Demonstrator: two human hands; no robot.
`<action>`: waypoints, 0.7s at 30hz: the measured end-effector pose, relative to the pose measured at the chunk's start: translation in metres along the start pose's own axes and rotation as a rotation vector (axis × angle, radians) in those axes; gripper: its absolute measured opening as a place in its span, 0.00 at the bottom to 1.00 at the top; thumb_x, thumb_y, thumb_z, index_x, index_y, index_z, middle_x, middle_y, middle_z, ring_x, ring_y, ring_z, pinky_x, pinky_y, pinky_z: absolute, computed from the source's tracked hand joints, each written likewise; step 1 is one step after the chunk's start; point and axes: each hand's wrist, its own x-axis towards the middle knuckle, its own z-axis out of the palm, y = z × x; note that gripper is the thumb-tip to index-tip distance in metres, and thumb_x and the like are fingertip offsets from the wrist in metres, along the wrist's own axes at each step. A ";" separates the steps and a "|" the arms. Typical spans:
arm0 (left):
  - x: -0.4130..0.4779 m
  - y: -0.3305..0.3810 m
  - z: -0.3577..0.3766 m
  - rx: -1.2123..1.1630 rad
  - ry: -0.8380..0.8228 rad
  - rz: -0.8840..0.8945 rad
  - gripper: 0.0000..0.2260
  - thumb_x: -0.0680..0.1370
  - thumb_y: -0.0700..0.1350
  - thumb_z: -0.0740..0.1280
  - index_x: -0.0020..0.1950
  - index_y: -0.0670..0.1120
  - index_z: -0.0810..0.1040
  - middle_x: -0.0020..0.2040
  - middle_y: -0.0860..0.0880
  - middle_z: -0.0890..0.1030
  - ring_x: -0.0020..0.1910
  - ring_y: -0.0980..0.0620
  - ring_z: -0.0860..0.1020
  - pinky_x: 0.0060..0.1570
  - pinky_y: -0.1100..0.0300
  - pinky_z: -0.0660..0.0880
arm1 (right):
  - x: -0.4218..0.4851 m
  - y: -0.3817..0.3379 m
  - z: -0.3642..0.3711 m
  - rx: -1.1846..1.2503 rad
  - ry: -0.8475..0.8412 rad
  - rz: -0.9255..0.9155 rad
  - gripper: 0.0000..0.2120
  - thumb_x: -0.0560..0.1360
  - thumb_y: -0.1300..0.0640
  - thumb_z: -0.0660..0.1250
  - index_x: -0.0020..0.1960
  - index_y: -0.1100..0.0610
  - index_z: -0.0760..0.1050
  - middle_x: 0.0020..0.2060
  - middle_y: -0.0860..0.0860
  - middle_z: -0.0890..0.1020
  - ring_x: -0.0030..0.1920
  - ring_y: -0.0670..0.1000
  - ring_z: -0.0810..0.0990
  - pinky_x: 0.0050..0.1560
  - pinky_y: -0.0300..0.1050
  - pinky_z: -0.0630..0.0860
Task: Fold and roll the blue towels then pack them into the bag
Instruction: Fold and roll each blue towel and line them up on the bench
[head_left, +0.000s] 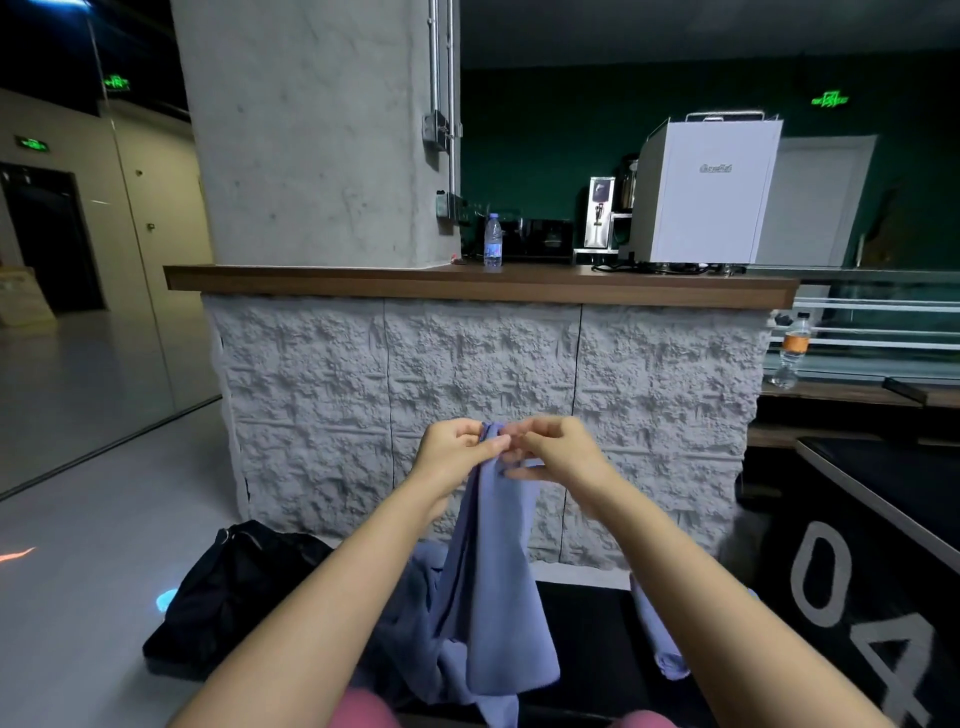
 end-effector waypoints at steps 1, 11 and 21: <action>0.000 0.001 0.000 -0.015 -0.021 0.005 0.05 0.74 0.38 0.70 0.49 0.38 0.80 0.46 0.42 0.83 0.48 0.47 0.81 0.47 0.63 0.77 | 0.001 -0.001 -0.006 -0.111 0.018 -0.072 0.09 0.76 0.69 0.63 0.53 0.64 0.77 0.42 0.56 0.79 0.40 0.49 0.77 0.41 0.41 0.80; 0.017 0.002 -0.030 0.037 -0.239 -0.082 0.05 0.79 0.39 0.63 0.50 0.45 0.78 0.44 0.49 0.81 0.43 0.54 0.77 0.42 0.65 0.72 | 0.011 0.030 -0.071 -0.519 -0.406 0.008 0.13 0.71 0.56 0.74 0.50 0.64 0.80 0.42 0.51 0.82 0.43 0.46 0.80 0.48 0.41 0.76; 0.048 -0.019 -0.023 0.055 0.080 -0.006 0.04 0.78 0.36 0.63 0.48 0.42 0.77 0.43 0.47 0.79 0.44 0.53 0.75 0.43 0.66 0.71 | 0.038 0.017 -0.087 -0.647 0.094 -0.265 0.04 0.72 0.62 0.72 0.47 0.60 0.80 0.38 0.52 0.83 0.38 0.49 0.78 0.45 0.46 0.79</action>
